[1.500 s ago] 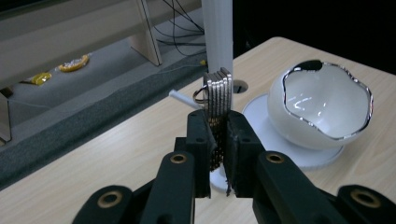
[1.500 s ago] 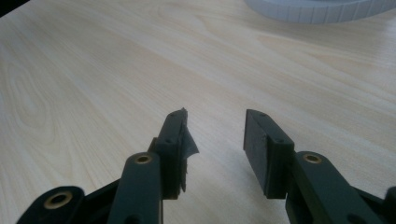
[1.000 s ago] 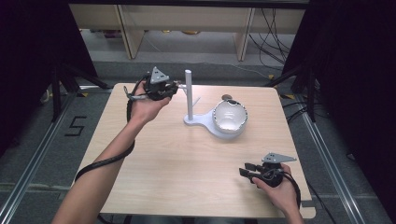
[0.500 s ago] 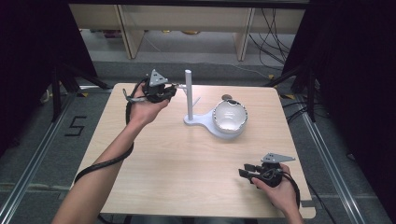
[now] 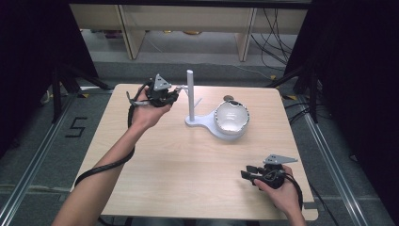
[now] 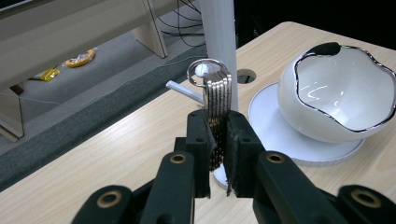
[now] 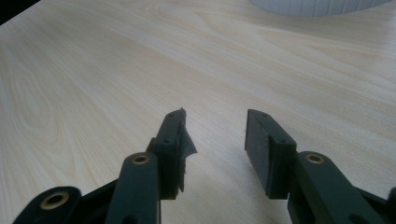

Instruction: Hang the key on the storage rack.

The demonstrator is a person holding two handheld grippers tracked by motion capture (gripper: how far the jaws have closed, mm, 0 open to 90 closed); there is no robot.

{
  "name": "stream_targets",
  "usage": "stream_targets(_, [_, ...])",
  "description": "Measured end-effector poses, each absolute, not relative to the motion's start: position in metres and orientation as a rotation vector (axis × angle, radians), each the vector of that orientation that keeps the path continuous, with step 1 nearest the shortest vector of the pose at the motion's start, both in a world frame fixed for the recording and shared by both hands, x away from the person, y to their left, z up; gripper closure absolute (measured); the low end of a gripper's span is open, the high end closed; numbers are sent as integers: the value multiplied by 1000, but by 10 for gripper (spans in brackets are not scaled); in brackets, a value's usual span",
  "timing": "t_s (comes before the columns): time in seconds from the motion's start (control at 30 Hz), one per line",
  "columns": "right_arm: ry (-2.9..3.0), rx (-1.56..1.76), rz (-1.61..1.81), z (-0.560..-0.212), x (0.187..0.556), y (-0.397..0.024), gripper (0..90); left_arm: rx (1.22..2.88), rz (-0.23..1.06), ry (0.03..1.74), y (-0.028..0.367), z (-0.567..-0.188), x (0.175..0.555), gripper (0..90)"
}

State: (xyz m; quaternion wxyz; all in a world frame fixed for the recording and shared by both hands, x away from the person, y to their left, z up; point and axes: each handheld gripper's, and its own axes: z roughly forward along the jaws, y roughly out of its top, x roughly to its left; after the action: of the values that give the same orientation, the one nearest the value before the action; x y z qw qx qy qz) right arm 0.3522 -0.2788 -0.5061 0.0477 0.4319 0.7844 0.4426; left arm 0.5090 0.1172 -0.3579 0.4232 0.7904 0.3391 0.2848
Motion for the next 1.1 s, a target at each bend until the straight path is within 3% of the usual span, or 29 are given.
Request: stream_targets(1.1, [2394, 1307, 1365, -509, 352, -280, 587, 2040, 698, 864, 108, -369, 525, 807])
